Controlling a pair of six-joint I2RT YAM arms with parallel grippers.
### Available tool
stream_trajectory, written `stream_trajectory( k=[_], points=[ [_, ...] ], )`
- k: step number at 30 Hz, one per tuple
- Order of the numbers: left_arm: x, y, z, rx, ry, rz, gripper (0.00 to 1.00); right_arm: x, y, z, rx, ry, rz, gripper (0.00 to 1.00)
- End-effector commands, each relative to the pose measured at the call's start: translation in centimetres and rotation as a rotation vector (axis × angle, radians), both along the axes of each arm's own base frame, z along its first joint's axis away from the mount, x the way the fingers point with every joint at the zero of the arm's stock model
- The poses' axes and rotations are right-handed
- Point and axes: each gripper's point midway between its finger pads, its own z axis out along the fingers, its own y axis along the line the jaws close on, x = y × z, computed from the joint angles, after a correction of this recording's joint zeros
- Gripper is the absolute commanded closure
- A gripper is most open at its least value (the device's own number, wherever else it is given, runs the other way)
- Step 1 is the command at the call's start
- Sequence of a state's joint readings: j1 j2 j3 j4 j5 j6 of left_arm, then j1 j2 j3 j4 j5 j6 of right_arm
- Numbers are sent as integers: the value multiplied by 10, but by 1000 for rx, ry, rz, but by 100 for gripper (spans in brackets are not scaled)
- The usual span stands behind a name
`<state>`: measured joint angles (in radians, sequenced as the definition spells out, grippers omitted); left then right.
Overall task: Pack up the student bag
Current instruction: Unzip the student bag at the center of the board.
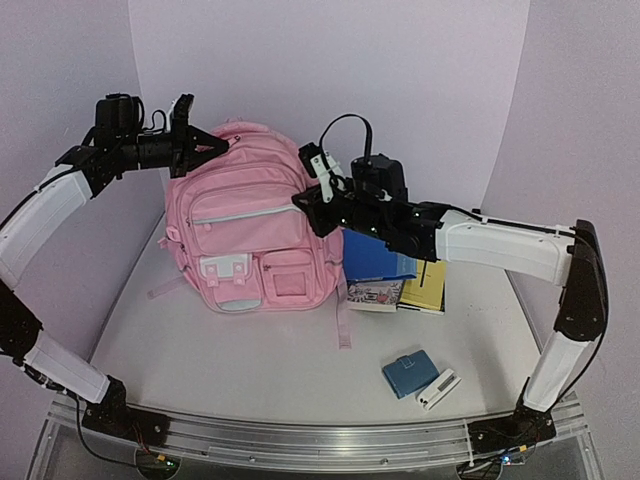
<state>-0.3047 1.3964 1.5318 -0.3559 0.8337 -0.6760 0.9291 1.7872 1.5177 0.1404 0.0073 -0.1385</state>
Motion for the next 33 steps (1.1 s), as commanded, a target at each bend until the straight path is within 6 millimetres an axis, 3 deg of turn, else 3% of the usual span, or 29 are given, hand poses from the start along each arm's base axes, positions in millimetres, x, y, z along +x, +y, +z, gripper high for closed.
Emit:
stream_trajectory(
  k=[1, 6, 15, 17, 20, 25, 28, 33],
  points=[
    [-17, -7, 50, -51, -159, -33, 100, -17, 21, 52, 130, -74, 54, 100],
    [-17, -16, 51, -58, -160, -43, 100, -18, 25, 53, 142, -72, 54, 100],
    [-21, -47, 26, 1, -125, -92, 100, -12, 17, 60, 181, -63, -24, 99],
    [-22, -47, 22, 18, -123, -86, 100, -9, 10, 64, 207, -49, -60, 84],
    [-23, -39, 17, 51, -141, -40, 100, -11, -12, 78, 284, -12, -129, 46],
    [-30, -34, 9, 66, -153, -28, 100, -23, -50, 110, 445, 59, -199, 21],
    [-33, -35, 3, 63, -145, -50, 100, -33, -56, 128, 556, 146, -172, 17],
    [-35, -33, -3, 69, -158, -46, 100, -55, -31, 149, 697, 338, 15, 20]
  ],
)
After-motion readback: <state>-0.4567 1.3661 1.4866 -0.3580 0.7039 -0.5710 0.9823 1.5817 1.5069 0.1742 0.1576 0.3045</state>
